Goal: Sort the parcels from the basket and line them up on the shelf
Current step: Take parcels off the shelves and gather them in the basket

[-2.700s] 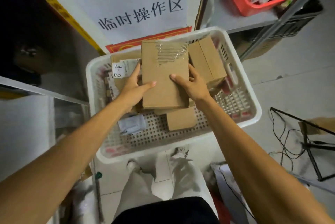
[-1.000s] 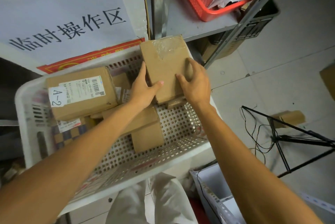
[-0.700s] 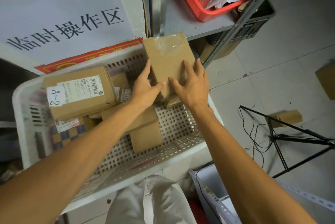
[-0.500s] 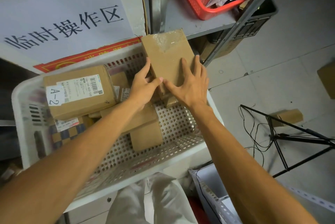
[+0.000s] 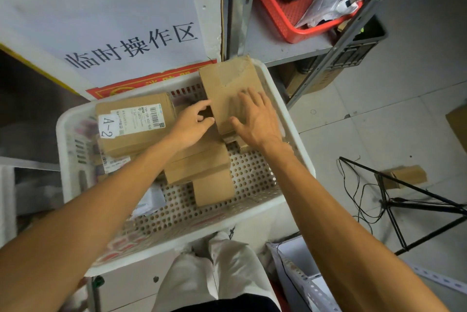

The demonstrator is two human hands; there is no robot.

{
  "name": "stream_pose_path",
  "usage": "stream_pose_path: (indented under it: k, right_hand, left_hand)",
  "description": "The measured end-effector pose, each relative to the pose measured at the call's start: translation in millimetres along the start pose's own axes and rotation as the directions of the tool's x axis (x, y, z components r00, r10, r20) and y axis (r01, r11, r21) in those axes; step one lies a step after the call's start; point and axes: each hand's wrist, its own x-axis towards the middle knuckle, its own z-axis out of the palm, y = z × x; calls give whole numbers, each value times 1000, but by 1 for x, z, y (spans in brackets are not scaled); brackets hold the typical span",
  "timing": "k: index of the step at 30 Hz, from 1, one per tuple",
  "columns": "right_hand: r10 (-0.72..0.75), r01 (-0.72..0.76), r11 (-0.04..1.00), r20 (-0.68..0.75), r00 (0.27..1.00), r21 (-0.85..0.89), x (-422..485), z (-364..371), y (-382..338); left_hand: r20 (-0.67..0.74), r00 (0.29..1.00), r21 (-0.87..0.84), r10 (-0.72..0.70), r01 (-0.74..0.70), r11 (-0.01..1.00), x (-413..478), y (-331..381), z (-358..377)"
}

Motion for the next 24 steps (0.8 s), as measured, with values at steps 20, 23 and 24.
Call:
stream_pose_path:
  k: [20,23,24]
  right_hand:
    - [-318,206,921,332,888,331,-95,34,-267]
    - [-408,290,898,383,829,330,-104,41,-319]
    - [-440,320,887,401,804,333,-106,45,-336]
  left_hand:
    - [-289,953,171,-90,143,975,-251,-120,-209]
    - [-391,905,139,-165,235,962,-299,-140,-238]
    - [-428,883,128,-192,269,954,-316,-144,-246]
